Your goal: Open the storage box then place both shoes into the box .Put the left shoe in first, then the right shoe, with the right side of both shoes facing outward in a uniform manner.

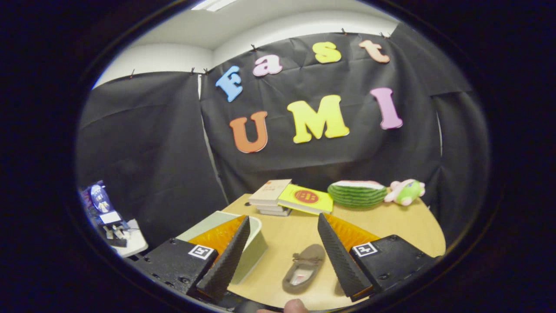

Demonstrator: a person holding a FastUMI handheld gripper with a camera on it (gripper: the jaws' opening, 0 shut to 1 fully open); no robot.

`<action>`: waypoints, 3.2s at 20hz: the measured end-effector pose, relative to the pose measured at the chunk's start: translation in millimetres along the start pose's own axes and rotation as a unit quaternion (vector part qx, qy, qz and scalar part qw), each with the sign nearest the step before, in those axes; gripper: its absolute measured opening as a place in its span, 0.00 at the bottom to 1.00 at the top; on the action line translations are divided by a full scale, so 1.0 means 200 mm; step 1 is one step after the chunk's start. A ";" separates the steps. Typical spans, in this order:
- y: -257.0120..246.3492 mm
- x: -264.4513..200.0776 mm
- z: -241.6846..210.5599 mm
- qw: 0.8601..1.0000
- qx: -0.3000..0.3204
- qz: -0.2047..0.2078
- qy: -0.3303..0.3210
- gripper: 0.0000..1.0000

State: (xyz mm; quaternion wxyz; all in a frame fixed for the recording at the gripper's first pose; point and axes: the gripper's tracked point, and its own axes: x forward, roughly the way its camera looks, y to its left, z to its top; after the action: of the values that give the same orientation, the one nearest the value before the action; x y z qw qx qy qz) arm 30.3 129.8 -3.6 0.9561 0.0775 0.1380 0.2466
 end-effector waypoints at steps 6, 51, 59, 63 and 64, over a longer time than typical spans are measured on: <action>0.22 0.23 -0.29 0.981 0.081 0.136 0.112 1.00; 1.56 0.78 -0.19 0.904 0.226 0.255 0.258 0.07; 1.83 0.88 -0.36 0.909 0.176 0.263 0.272 0.52; 1.88 0.91 -0.41 0.920 0.147 0.247 0.266 0.75; 1.88 0.92 -0.41 0.925 0.136 0.245 0.258 0.81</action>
State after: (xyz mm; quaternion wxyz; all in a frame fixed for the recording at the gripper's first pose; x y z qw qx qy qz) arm -8.7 552.0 -41.5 0.7774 0.1724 0.3885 0.4637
